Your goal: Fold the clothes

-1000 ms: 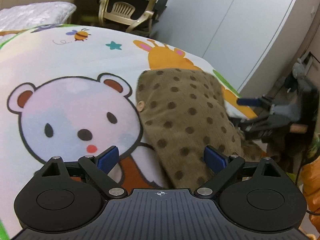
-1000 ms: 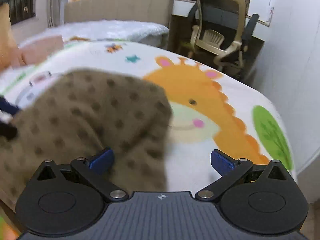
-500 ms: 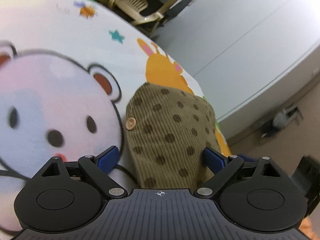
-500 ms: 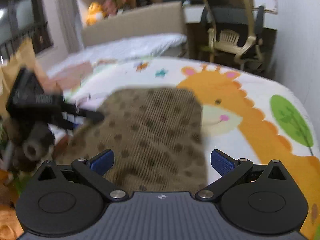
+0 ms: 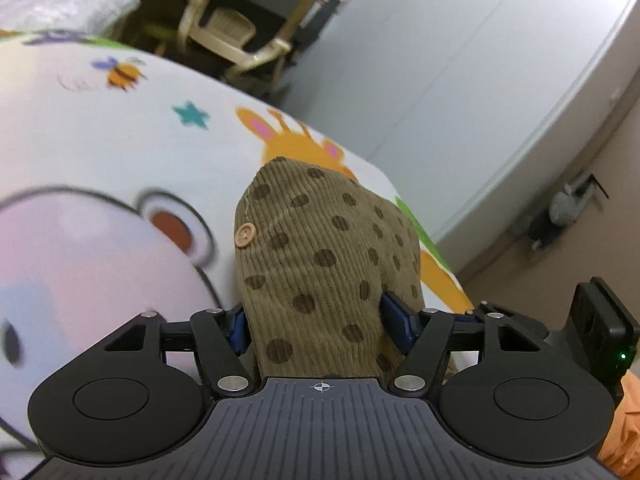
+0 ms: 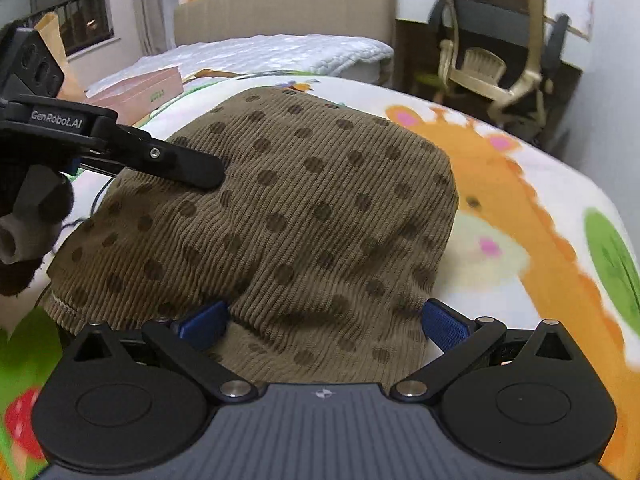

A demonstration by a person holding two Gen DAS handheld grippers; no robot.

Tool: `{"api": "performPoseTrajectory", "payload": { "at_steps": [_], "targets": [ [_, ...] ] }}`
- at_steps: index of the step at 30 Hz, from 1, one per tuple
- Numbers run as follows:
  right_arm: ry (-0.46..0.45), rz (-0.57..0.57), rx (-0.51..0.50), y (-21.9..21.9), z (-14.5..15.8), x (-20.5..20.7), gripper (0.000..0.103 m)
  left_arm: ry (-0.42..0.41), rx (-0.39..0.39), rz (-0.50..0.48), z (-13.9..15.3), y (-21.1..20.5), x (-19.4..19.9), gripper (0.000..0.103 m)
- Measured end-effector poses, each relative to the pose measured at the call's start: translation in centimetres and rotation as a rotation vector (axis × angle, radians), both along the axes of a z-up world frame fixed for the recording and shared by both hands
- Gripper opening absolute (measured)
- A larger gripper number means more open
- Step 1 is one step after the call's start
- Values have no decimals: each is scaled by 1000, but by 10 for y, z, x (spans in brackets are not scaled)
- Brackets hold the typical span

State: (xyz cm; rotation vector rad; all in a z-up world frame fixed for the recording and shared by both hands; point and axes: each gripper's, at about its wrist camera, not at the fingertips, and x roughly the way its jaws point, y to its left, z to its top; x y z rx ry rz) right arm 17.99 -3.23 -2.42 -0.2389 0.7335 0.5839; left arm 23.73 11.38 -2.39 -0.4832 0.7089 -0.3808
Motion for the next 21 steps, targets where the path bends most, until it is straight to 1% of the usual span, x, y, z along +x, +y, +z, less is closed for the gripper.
{"api": "performPoseTrajectory", "payload": {
  "at_steps": [2,6,8,10,12,14,17,18,19,21],
  "targets": [
    [-47,39,-37,29,2,12,103,-11,-9,51,0,18,2,68],
    [-123,128,-80,96,5,40,103,-21,-41,209,-5,72,-2,68],
    [-134,148,-77,124,4,59,103,-23,-45,279,-6,100,-1,68],
    [-119,146,-62,141,4,73,103,-27,-31,321,-6,124,2,68],
    [-103,140,-49,148,3,79,103,-15,-26,333,-5,138,2,69],
    [-104,140,-44,144,2,75,103,-4,-28,319,-1,147,-2,69],
    [-66,120,2,130,-2,77,103,-41,-1,273,11,147,-14,68],
    [-51,112,21,125,-4,78,103,-60,3,267,14,148,-16,68],
    [-37,105,38,121,-5,79,103,-76,3,271,17,150,-18,69],
    [-21,95,65,118,-7,77,103,-83,-8,279,18,157,-17,70]
  ]
}}
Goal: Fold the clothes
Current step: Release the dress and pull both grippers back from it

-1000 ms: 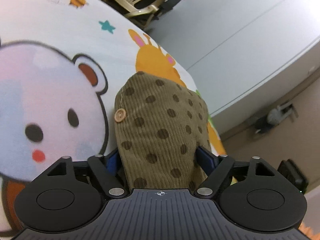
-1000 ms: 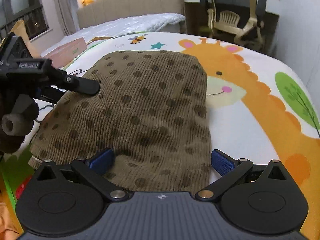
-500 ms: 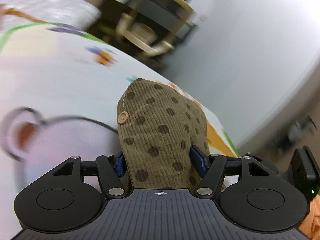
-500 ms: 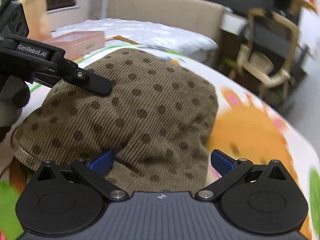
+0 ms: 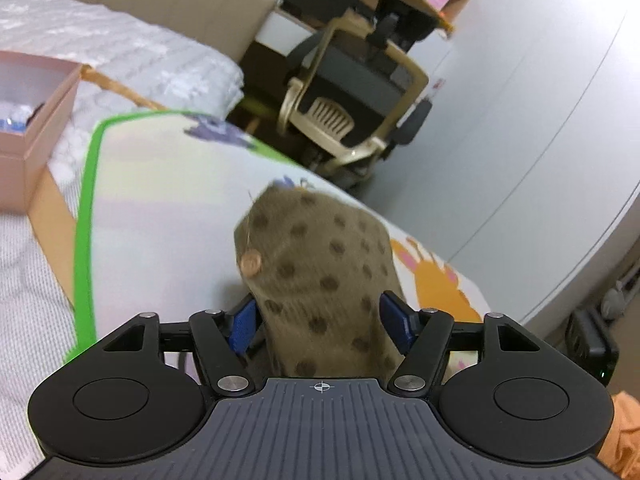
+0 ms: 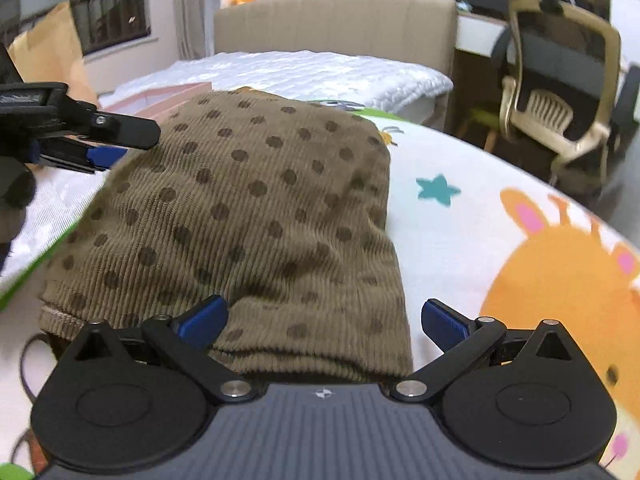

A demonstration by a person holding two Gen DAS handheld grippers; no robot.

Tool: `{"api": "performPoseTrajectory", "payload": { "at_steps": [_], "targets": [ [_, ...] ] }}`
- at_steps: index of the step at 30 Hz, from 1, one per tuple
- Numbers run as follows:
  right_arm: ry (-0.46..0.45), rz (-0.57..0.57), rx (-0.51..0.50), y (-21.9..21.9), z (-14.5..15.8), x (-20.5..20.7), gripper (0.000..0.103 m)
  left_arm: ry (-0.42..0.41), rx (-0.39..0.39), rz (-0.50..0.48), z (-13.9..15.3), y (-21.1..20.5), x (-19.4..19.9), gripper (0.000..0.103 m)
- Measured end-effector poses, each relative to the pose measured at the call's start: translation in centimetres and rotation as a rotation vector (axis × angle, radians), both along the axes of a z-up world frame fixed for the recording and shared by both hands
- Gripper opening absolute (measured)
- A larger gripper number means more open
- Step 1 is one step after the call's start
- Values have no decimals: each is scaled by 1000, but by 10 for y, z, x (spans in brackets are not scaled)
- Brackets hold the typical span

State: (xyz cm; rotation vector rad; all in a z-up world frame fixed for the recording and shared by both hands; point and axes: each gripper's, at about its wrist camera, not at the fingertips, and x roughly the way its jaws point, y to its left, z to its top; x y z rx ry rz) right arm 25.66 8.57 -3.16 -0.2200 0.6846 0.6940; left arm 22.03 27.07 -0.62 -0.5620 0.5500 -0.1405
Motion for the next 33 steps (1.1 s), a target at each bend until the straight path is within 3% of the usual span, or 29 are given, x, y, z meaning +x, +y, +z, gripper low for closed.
{"api": "performPoseTrajectory", "payload": {
  "at_steps": [3,7,11,15,18,22,25,27,31,33],
  "targets": [
    [-17,16,0,3,-1,-11,103,41,-1,2,-11,3,16,70],
    [-78,32,-45,10,0,-27,103,44,69,-39,-18,-10,42,72],
    [-114,49,-73,4,1,-29,103,49,112,-61,-2,-16,43,71],
    [-98,46,-55,-2,1,-25,103,-20,161,-61,23,-10,20,77],
    [-114,56,-68,1,2,-26,103,-91,128,-65,39,-4,19,80],
    [-136,64,-93,4,9,-30,103,-63,62,-134,33,-15,59,80],
    [-183,71,-94,1,24,-40,103,52,16,-152,5,-22,103,79],
    [-211,88,-94,-3,33,-46,103,73,27,-159,-4,-24,119,80],
    [-204,76,-74,-13,41,-47,103,51,67,-130,14,-27,103,80],
    [-156,60,-32,-22,41,-43,103,11,74,-114,24,-24,77,86]
  ]
}}
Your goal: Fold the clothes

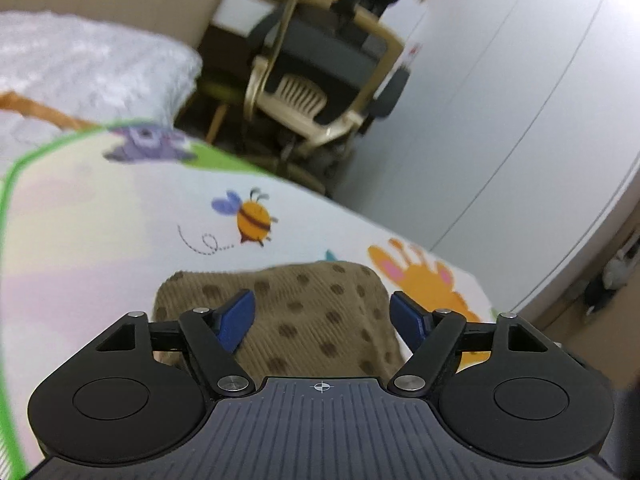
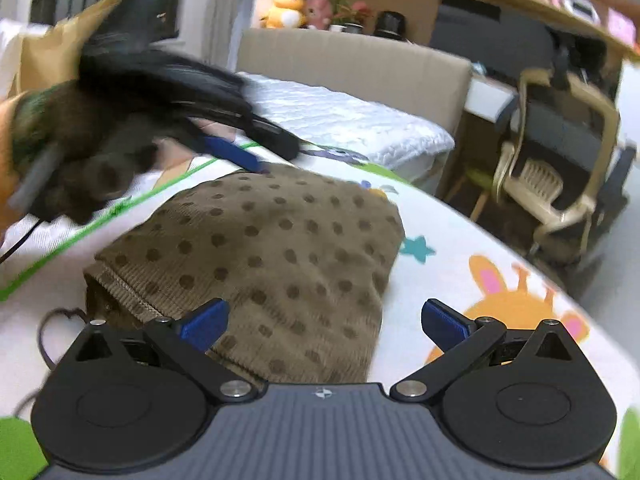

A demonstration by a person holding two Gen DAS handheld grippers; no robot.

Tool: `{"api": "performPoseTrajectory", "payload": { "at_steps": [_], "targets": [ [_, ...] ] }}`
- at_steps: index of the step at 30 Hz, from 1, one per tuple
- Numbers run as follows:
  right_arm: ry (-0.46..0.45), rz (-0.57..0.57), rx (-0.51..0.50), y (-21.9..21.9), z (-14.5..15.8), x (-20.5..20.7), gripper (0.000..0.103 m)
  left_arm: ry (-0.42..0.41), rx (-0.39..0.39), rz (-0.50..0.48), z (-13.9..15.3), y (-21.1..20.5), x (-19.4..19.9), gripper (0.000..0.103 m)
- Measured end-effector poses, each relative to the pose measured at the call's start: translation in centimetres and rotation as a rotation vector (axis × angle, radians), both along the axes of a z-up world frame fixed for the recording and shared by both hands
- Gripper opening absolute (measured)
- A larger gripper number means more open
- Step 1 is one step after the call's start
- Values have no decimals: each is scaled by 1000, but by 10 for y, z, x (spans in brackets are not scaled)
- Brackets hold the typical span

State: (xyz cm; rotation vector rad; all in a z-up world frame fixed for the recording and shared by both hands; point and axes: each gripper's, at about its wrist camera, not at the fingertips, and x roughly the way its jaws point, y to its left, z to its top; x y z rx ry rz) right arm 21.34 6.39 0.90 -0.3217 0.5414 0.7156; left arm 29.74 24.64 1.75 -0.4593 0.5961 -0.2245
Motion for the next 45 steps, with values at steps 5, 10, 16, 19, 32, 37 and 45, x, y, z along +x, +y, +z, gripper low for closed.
{"api": "performPoseTrajectory", "payload": {
  "at_steps": [5,10,16,19,32,37,45],
  "targets": [
    [32,69,-28,-3,-12,-15,103,28,53,5,-6,2,-77,93],
    [-30,136,-127,22,-32,-33,103,167,55,-84,-45,-12,-111,93],
    [-81,54,-130,40,-33,-8,103,134,173,-21,-45,-24,-86,88],
    [-62,18,-115,36,-35,-3,103,125,225,36,-44,-30,-69,89],
    [53,-102,62,-50,-32,-65,103,96,229,237,-36,-91,-165,102],
    [49,-138,22,-85,-32,-110,103,116,226,265,-38,-134,-214,103],
    [-14,-321,-35,-123,-42,-110,103,46,405,294,-40,-184,-223,103]
  ]
}}
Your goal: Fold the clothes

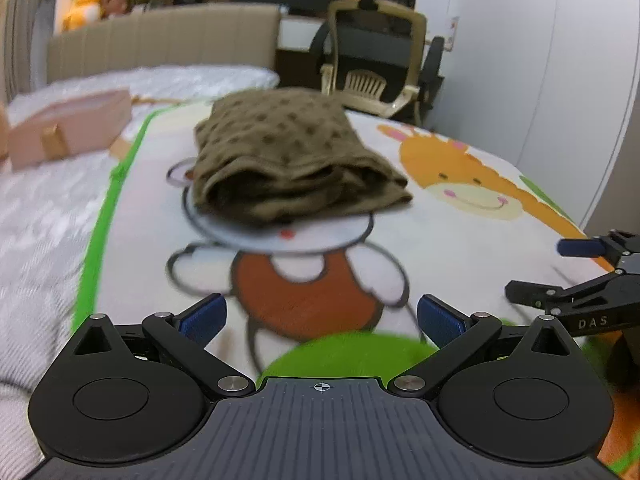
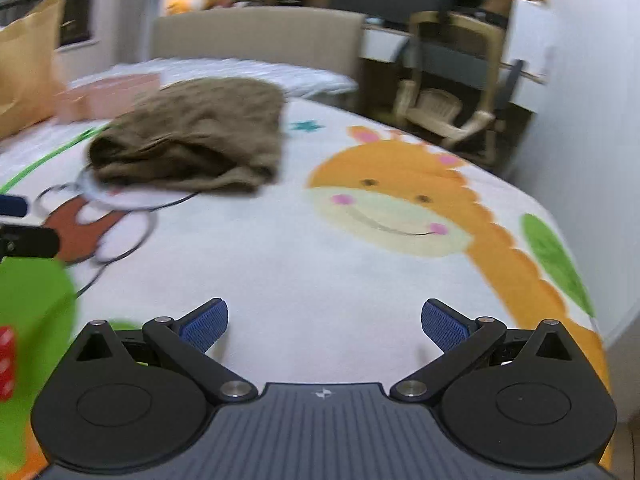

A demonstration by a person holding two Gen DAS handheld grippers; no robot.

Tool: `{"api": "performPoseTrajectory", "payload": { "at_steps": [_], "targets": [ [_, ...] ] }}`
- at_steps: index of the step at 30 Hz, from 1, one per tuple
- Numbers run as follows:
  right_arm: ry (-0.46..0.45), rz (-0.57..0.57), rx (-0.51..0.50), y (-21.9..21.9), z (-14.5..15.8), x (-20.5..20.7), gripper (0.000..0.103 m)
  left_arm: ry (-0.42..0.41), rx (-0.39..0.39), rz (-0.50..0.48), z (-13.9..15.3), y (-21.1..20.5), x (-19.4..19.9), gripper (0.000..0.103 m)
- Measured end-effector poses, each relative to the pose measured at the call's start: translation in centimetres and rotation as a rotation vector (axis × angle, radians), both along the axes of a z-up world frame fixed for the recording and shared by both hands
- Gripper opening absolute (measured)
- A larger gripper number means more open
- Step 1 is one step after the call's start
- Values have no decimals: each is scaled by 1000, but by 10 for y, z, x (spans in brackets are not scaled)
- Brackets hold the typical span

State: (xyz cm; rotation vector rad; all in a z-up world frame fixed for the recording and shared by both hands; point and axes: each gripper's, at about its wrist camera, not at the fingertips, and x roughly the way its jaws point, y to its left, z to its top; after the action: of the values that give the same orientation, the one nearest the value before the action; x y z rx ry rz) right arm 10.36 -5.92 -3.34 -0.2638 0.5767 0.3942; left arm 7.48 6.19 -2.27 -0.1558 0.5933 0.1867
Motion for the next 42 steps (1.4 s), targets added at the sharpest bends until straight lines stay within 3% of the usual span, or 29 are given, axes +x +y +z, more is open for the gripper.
{"api": "performPoseTrajectory", "payload": {
  "at_steps": [2,4,11,42],
  "targets": [
    [6,15,-5,2,-2,12,103,-12,34,20,-2,-4,8,103],
    [31,36,-5,5,-5,24,103,38,36,36,-7,-4,17,103],
    [129,46,97,0,-8,45,103,91,41,49,-11,-3,22,103],
    [128,44,100,2,-9,43,103,109,69,46,-14,-6,25,103]
  ]
}}
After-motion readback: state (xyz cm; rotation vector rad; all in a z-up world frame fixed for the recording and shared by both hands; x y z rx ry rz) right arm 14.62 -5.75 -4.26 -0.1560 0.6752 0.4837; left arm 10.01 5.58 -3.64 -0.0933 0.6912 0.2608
